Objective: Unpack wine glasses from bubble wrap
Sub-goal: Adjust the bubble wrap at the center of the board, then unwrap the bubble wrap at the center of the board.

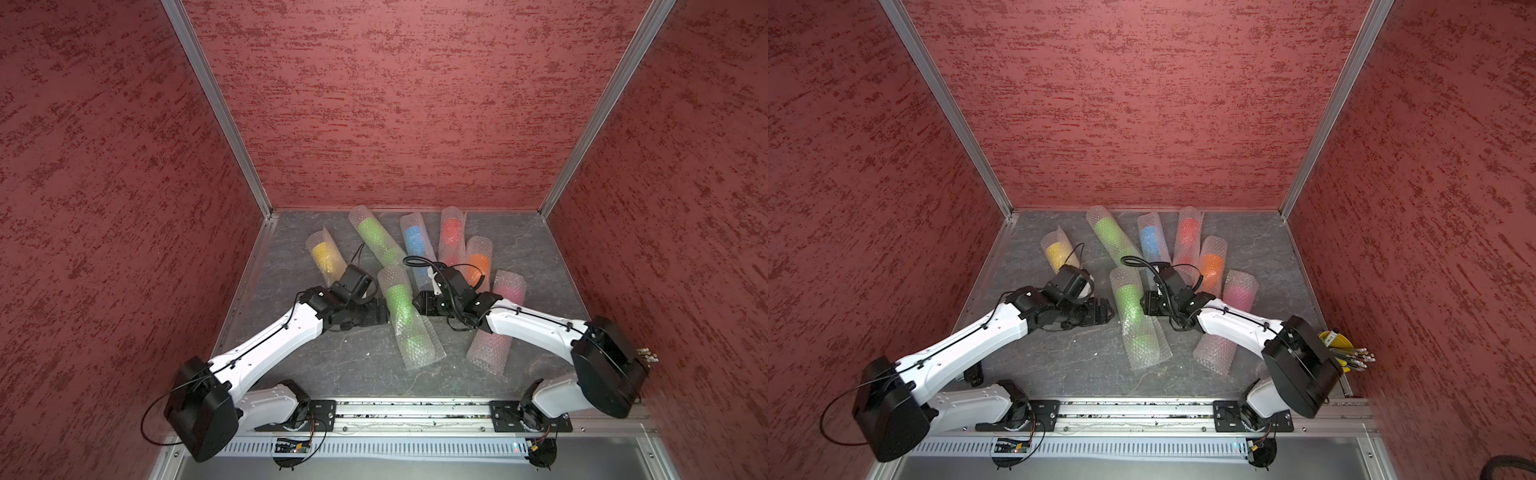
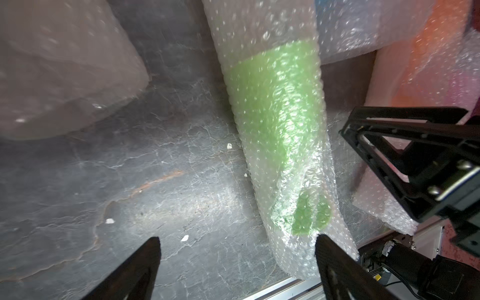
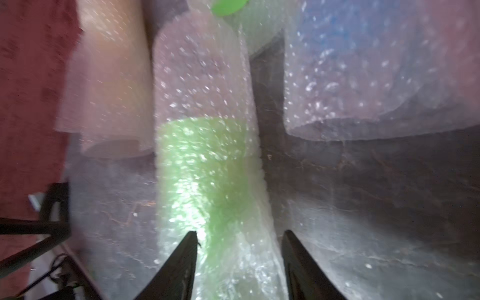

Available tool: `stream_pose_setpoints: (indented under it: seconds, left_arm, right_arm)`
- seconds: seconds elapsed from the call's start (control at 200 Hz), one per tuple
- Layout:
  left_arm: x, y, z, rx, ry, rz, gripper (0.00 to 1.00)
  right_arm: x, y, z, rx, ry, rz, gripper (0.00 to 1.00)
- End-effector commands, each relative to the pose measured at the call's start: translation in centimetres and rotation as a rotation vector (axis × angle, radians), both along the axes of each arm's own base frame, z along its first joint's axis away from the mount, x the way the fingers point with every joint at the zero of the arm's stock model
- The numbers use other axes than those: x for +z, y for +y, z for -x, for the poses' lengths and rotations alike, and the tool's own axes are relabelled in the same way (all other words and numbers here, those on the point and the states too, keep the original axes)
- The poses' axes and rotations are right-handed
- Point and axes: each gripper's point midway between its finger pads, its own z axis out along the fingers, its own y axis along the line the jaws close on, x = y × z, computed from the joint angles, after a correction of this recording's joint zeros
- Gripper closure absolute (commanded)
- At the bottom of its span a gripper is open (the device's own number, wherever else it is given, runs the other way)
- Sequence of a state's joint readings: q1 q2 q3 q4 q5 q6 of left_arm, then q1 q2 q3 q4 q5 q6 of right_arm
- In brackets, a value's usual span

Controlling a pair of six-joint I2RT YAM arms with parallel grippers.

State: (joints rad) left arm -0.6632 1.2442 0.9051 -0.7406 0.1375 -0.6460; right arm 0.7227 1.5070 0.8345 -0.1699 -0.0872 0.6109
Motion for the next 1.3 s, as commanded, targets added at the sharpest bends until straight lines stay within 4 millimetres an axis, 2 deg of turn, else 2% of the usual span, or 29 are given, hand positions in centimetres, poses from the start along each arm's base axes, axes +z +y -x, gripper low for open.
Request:
stream_pose_setpoints:
  seconds: [0.0, 0.125, 0.215, 0.361, 0.446, 0.606, 0.661, 0.786, 0.822, 0.937, 1.102, 1.212, 1.252, 1.297]
  left_arm:
    - [1.4, -2.3, -1.0, -0.004, -0.029, 0.082, 0.07]
    - [1.3, -3.0, -1.0, -0.019, -0.021, 0.084, 0.08]
    - [1.0, -3.0, -0.9, -0.023, -0.017, 0.077, 0.08]
    - [0.5, -3.2, -0.7, -0.035, -0.006, 0.071, 0.09]
    - [0.3, -3.4, -0.5, -0.044, 0.005, 0.074, 0.09]
    - [-0.3, -3.9, -0.3, -0.058, 0.027, 0.068, 0.06]
    - [-0.7, -3.8, -0.2, -0.058, 0.032, 0.060, 0.04]
    - [-1.2, -4.0, 0.0, -0.068, 0.053, 0.063, 0.02]
    - [-1.3, -4.2, 0.1, -0.073, 0.058, 0.069, 0.02]
    - [-1.6, -4.8, 0.4, -0.096, 0.072, 0.097, 0.04]
    - [-2.7, -5.9, 0.8, -0.133, 0.104, 0.115, 0.10]
    - [-3.8, -6.4, 0.9, -0.145, 0.124, 0.109, 0.10]
    - [-4.3, -6.6, 0.9, -0.151, 0.133, 0.102, 0.10]
    - [-4.8, -6.8, 0.9, -0.157, 0.146, 0.090, 0.11]
  right_arm:
    - [-1.2, -0.9, -0.5, 0.033, -0.033, 0.101, 0.49]
    - [-2.3, -0.7, 0.2, 0.063, -0.013, 0.089, 0.53]
    - [-2.4, -0.7, 0.7, 0.084, -0.021, 0.069, 0.65]
    - [-2.0, 0.2, 1.7, 0.144, -0.022, 0.003, 0.74]
    - [-2.3, 0.1, 2.1, 0.157, -0.019, 0.006, 0.84]
    - [-0.5, 1.8, 3.1, 0.220, -0.016, -0.119, 1.00]
    - [0.5, 2.5, 3.5, 0.234, -0.018, -0.181, 1.00]
    - [1.4, 3.5, 4.1, 0.246, 0.011, -0.279, 1.00]
    - [2.6, 3.8, 4.3, 0.254, -0.004, -0.316, 1.00]
    - [2.9, 4.3, 4.7, 0.256, 0.001, -0.338, 1.00]
    - [3.3, 2.5, 3.2, 0.172, -0.063, -0.221, 1.00]
    - [3.5, 0.9, 2.2, 0.136, -0.113, -0.115, 0.62]
    - [3.5, 0.3, 1.7, 0.116, -0.130, -0.075, 0.52]
    - [3.4, -0.6, 1.2, 0.091, -0.141, -0.036, 0.46]
